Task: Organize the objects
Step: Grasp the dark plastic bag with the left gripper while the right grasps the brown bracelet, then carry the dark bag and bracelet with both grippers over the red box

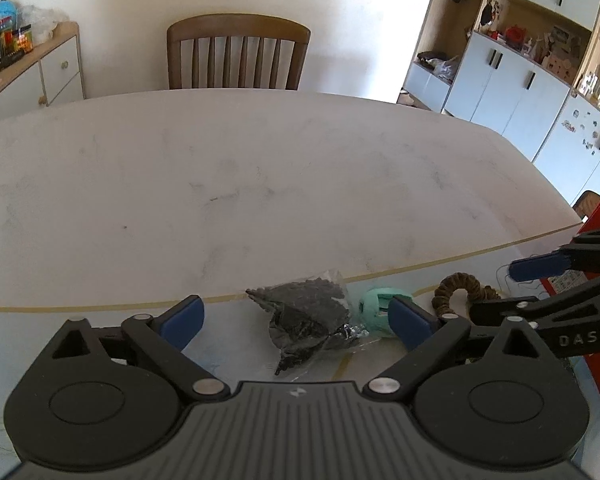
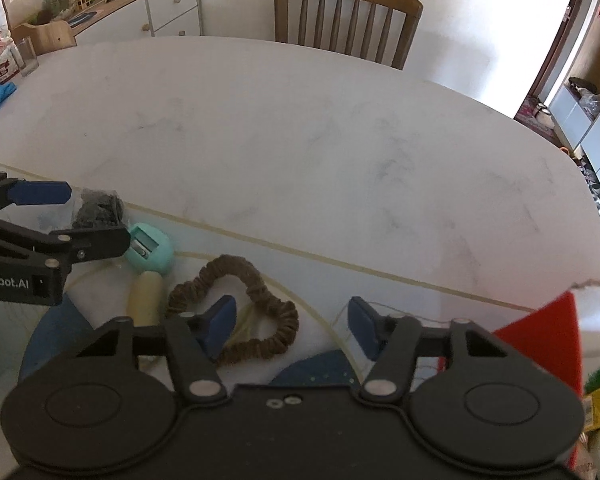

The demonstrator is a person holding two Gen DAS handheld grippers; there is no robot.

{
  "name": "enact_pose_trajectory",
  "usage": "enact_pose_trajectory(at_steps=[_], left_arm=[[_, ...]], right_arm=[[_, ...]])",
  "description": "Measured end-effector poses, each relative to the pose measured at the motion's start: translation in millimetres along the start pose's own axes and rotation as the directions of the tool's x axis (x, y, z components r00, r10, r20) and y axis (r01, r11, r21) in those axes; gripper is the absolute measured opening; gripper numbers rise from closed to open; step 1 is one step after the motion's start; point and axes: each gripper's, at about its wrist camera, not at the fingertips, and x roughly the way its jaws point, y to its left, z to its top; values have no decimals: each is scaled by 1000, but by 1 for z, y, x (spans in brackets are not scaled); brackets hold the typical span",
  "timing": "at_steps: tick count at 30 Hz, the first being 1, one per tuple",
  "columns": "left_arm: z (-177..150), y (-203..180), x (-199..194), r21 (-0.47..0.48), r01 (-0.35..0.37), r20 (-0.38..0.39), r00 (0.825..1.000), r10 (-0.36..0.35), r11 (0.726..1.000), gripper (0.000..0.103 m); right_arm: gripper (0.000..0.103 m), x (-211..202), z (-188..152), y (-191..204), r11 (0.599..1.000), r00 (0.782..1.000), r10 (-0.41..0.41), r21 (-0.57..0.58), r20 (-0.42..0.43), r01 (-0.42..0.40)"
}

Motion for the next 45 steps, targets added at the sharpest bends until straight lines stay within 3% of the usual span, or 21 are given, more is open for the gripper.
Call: enact_pose_trajectory(at_steps=[4,8,15,17,20,28,45], left_arm=[[-1,0,0,-6,5,3,1000,-5,1000,92],[-2,1,-2,-15,8,8,1000,-8,1000,85],[-2,-1,-7,-21,30,12,999,-30,999,61],[-2,-3,-8,-18,19,15,1000,-19,1000,58],[-1,-5,-10,-14,7,11,1000,-7,1000,43],[-1,-6,-21,-16,9,5,1000,-9,1000,35],[-8,-39,-75,14,20,-30,999,-19,1000,34]], right_arm=[[45,2,3,1,1000,1000,8,7,1,-8],[38,5,3,3,1000,1000,18,3,10,-18],[30,6,4,12,999,999,35,-5,21,-35],[21,6,2,14,999,999,36,-3,25,-35],[14,4,1,15,999,999,35,3,24,-35],[8,-11,-6,18,998,998,43,48,45,-45],[7,-97,-29,12,984,985,92,136,143,-112]])
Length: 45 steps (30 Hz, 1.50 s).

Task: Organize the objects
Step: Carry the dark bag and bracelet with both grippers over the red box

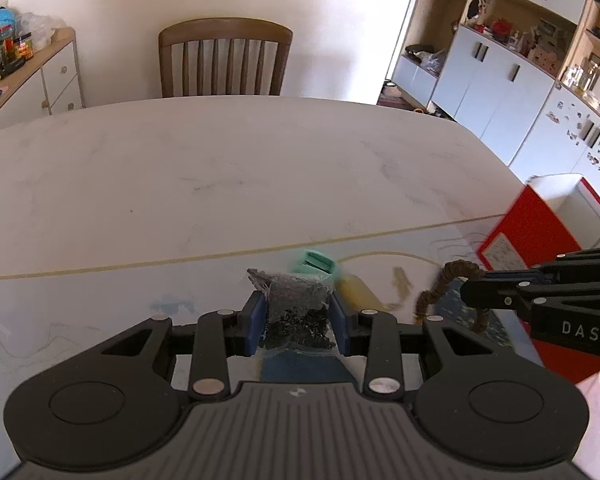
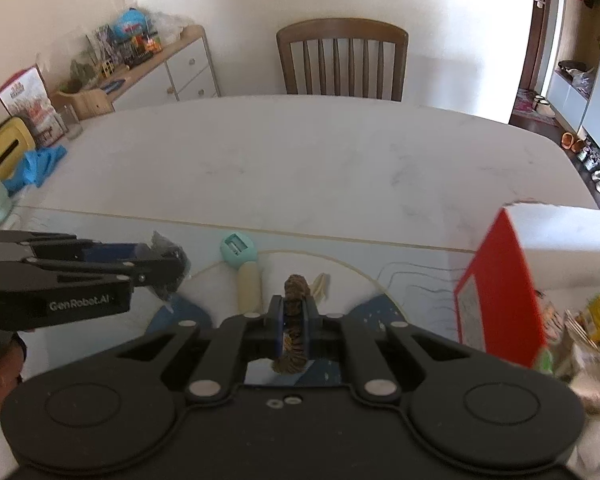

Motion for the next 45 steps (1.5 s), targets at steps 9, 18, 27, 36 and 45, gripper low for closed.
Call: enact_pose_trajectory(at_steps=[9,18,27,36,45], left_arm=[[-1,-43,-43,69,47,16,999,-48,997,34],[4,-105,-80,177,70,41,996,-78,982,34],[7,-163,-92,257,86,66,992,-107,962,34],[11,-208,-83,288,83,61,993,-105,954,34],[12,-255,-50,333,61,27,997,-75,941,34]], right_arm=[[7,-54,-12,-10,1000,998,16,17,56,-17],[7,-104,-24,-31,1000,991,-3,-14,133,5],[7,-136,-28,-65,999,979,-34,-14,199,38],[7,-156,-35,-108,998,973,-67,-6,222,70],[7,-162,-47,-159,995,973,-96,10,211,96]])
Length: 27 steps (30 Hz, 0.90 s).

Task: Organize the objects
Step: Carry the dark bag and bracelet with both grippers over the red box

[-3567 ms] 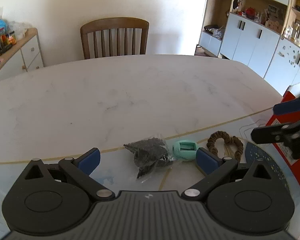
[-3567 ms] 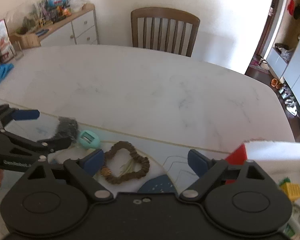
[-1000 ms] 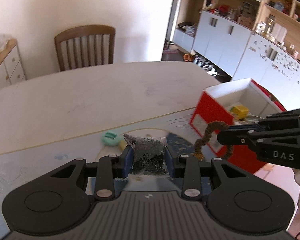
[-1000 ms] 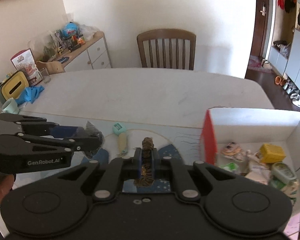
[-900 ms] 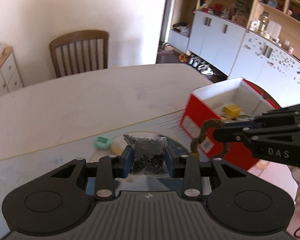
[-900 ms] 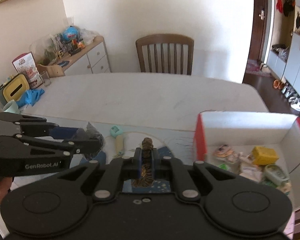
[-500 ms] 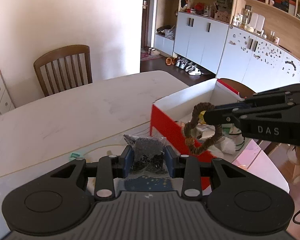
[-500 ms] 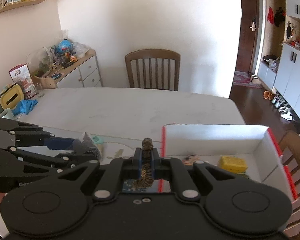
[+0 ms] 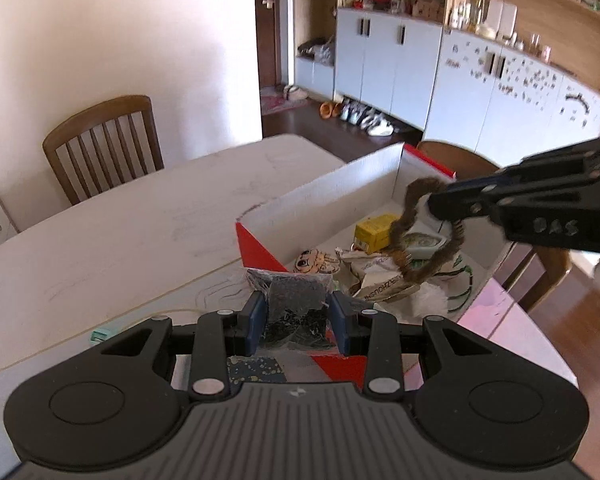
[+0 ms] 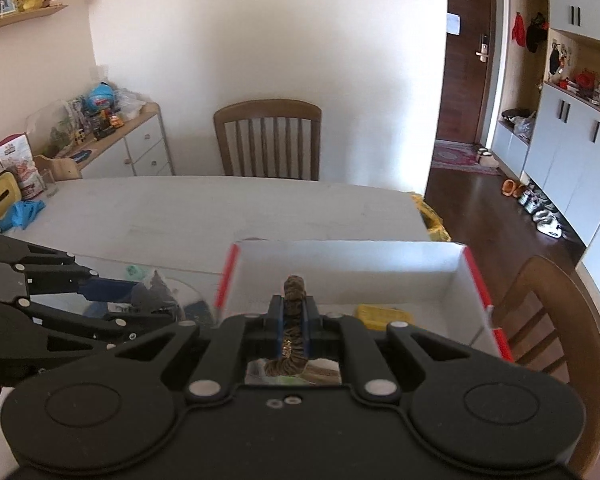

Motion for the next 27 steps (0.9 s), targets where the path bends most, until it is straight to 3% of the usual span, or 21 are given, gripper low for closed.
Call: enact_pose_trajectory(at_steps=[13,22,27], left_arm=[[31,-32,53,8,-21,-47,999,21,1000,34],[43,-51,97,21,-34,-111,993,36,999,34],[47,-61,118,28,-36,-149,988,40,999,34]], right_arm=[[7,13,-18,-58,1000,999,-11,23,-52,12],[7,28,-28,-72,998,993,47,34,-107,-44],[7,42,-36,-81,1000,988,15,-8,-154,-17]])
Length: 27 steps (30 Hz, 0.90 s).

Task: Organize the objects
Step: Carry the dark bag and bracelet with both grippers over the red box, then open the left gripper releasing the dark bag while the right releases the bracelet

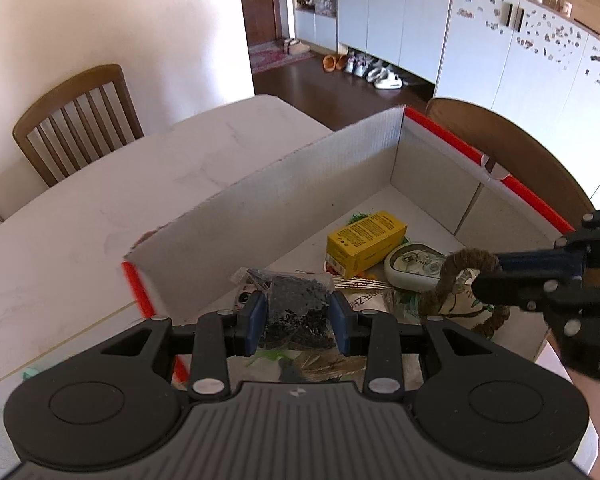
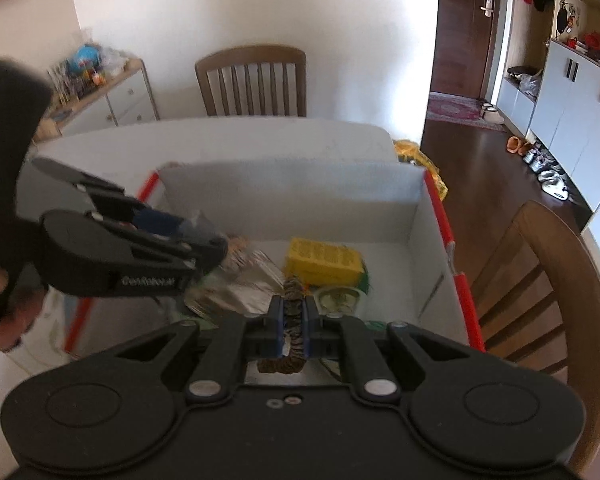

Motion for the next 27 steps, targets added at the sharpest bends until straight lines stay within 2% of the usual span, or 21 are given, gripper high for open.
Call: enact_pose_trajectory(at_steps=[7,15,20,23,25,27], left_arm=[[4,-9,24,1,2,-57,998,-2,1000,34],[10,-13,38,6,-4,-100,995,5,1000,35],[10,-12,40,4,-4,-106,994,4,1000,36],[8,-14,41,10,-6,-103,995,7,1000,44],[6,-14,40,11,-5,-97,995,6,1000,55],[4,-15,38,8,3,-90,996,-3,1000,59]], right_arm=[[8,18,-6,-9,998,998,-42,-50,-53,40],[8,27,-8,-15,995,996,-66,-76,-67,61],[19,27,-10,-17,994,995,-74,-85,-70,68],[23,27,-11,-19,995,995,-69,-79,-72,64],[26,26,-11,-21,995,995,-71,-78,-68,66],[27,24,-11,-22,996,996,-67,-70,-64,62]])
